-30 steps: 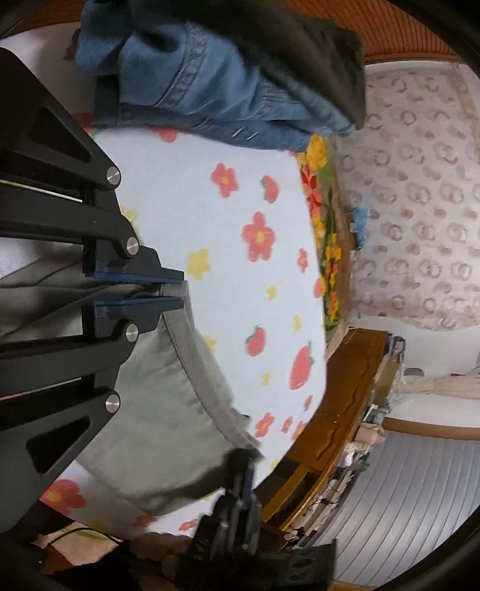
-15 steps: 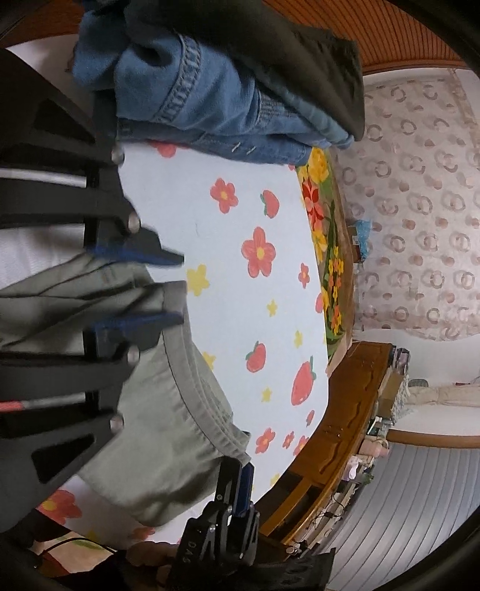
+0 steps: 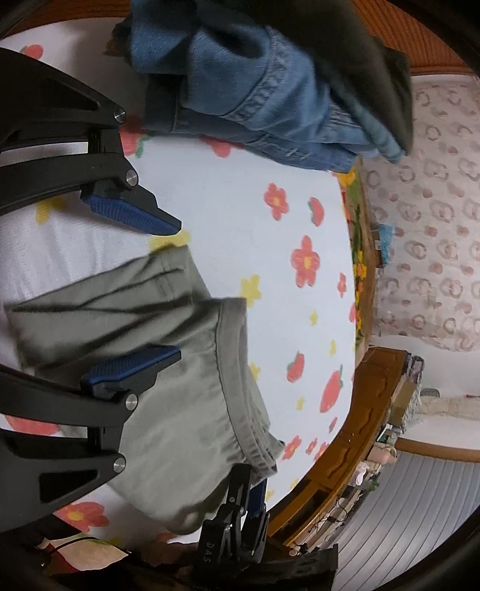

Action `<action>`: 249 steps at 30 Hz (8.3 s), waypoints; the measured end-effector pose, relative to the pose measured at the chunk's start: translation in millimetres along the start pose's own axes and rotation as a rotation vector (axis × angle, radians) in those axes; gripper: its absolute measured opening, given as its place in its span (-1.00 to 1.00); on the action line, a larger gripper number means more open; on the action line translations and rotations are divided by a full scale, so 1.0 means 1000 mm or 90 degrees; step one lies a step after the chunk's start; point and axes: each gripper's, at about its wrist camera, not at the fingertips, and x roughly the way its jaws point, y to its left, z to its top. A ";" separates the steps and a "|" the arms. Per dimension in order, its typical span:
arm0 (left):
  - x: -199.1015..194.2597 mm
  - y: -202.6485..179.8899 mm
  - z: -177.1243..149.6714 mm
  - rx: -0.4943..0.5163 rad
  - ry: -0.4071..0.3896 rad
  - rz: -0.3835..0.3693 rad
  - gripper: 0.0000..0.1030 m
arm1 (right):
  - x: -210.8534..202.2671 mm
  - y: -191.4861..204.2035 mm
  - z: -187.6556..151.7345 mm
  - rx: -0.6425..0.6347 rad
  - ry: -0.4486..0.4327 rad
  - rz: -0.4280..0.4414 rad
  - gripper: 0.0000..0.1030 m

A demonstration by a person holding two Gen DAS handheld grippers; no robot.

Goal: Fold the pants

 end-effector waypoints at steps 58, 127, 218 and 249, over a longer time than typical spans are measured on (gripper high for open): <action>-0.118 0.016 0.031 -0.013 -0.199 -0.006 -0.75 | -0.059 0.064 0.063 -0.119 -0.133 0.079 -0.72; -0.098 0.140 0.046 -0.151 -0.171 0.140 0.11 | 0.144 0.106 0.230 -0.240 -0.084 0.212 -0.29; -0.167 -0.067 0.036 -0.024 -0.276 0.087 0.99 | -0.156 0.142 -0.018 0.008 -0.283 -0.140 0.23; -0.169 -0.065 0.035 -0.022 -0.279 0.085 0.99 | -0.156 0.132 -0.030 0.011 -0.286 -0.144 0.23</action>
